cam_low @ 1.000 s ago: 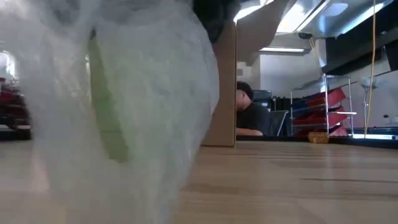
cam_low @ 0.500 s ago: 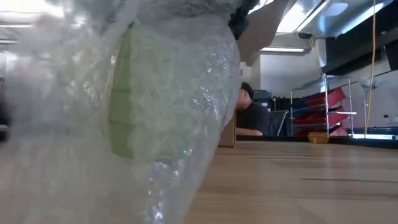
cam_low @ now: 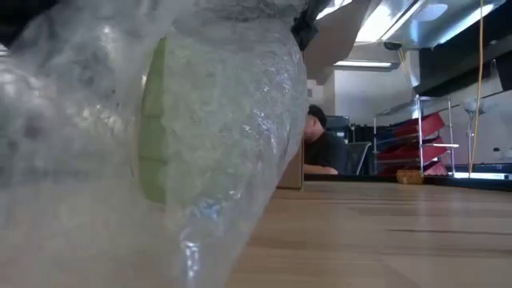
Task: Wrap mug
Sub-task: Wrap the green mug with the transparent bubble wrap
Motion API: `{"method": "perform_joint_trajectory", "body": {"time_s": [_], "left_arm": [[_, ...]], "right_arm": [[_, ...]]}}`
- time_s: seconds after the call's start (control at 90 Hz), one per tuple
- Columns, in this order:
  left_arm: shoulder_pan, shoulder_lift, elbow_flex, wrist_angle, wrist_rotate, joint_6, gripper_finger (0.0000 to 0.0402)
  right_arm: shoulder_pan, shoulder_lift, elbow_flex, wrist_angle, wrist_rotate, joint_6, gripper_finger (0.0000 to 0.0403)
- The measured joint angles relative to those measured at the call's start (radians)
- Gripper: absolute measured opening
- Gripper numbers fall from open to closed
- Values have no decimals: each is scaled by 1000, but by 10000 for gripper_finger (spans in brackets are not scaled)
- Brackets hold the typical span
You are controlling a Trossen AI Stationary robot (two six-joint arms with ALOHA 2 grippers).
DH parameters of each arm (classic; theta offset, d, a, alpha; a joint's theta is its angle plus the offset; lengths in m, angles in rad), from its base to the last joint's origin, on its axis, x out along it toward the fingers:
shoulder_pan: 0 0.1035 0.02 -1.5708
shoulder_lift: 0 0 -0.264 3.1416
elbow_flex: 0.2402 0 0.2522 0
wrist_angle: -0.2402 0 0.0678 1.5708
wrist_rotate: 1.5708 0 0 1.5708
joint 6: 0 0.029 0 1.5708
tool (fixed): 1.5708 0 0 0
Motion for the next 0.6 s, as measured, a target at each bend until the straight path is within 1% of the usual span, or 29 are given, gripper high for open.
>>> {"method": "perform_joint_trajectory", "body": {"time_s": [0.122, 0.211, 0.322, 0.444, 0.6], "left_arm": [[19, 13, -11, 179, 23, 117, 0], [17, 11, 6, 298, 25, 229, 0], [9, 6, 37, 368, 44, 332, 0], [12, 14, 47, 378, 92, 354, 0], [26, 114, 47, 414, 103, 335, 0]], "right_arm": [[0, 0, 0, 0, 1, -5, 14], [0, 0, 0, 0, 0, -6, 14], [0, 0, 0, 1, 0, -6, 14], [0, 0, 0, 3, 0, -6, 14], [-6, 0, 0, 6, -9, 16, 14]]}}
